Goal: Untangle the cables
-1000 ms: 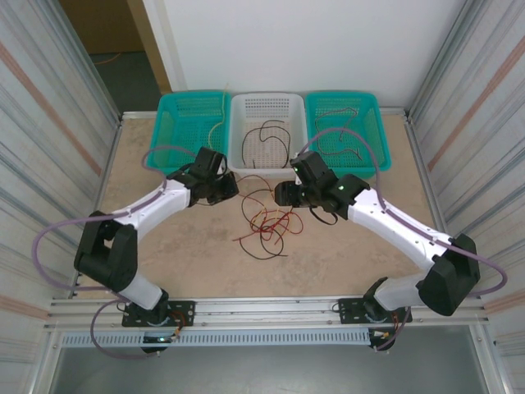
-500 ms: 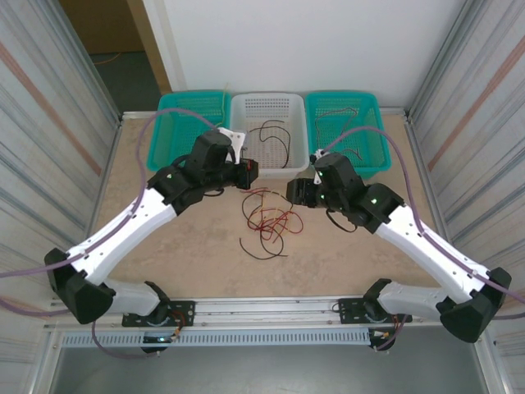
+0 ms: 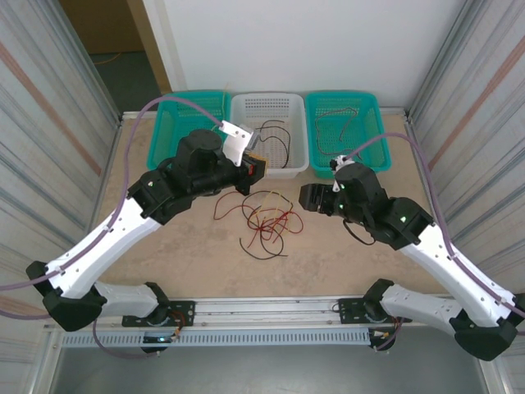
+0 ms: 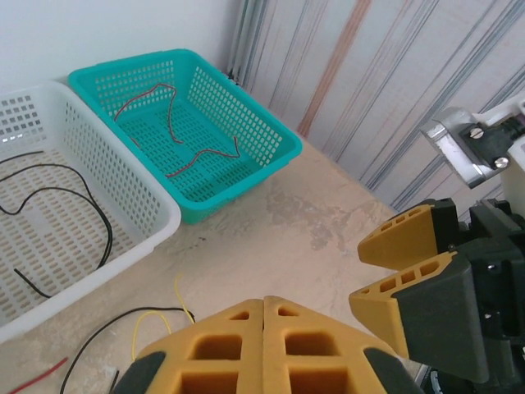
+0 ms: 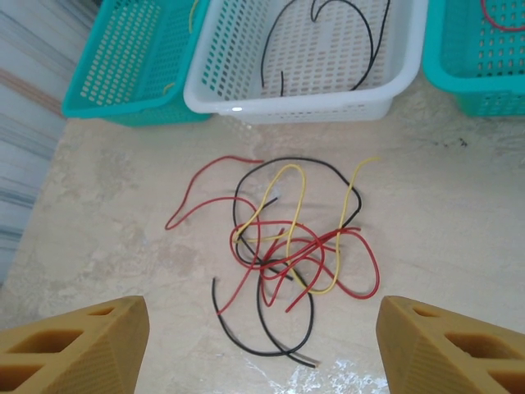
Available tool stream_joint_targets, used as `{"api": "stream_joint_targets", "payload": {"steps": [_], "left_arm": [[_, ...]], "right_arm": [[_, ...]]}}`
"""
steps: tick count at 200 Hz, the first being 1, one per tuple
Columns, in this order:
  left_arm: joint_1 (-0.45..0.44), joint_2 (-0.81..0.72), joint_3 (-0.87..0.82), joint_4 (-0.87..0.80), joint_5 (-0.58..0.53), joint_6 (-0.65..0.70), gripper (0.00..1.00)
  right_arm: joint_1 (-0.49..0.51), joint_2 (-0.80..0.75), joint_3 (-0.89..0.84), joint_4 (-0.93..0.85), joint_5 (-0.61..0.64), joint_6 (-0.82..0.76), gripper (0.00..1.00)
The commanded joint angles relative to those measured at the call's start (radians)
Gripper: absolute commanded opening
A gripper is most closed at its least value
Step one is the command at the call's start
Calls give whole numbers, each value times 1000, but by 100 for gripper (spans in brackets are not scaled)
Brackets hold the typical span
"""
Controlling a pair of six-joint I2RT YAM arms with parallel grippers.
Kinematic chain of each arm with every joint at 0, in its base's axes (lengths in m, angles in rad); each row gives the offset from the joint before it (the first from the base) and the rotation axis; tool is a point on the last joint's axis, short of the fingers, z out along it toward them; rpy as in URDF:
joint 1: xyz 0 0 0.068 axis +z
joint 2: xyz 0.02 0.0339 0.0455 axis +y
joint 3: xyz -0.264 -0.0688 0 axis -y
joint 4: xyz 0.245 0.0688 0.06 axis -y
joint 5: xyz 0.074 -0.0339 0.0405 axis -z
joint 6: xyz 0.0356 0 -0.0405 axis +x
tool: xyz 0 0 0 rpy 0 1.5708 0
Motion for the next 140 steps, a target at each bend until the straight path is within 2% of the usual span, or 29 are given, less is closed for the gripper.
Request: {"api": "stream_joint_targets", "payload": {"steps": [1, 33, 65, 79, 105, 140], "left_arm": [[-3, -32, 26, 41, 35, 37, 0], [15, -11, 7, 56, 93, -11, 0], [89, 0, 6, 72, 185, -88, 0], [135, 0, 0, 98, 254, -141, 0], [219, 19, -19, 186, 453, -243, 0], [226, 67, 27, 154, 524, -213, 0]], "right_arm": [[5, 3, 3, -39, 48, -3, 73], [5, 20, 19, -30, 47, -39, 74], [3, 25, 22, 1, 48, -99, 78], [0, 25, 31, 9, 44, -130, 80], [-22, 65, 54, 26, 33, -182, 81], [-88, 57, 74, 49, -12, -205, 82]]}}
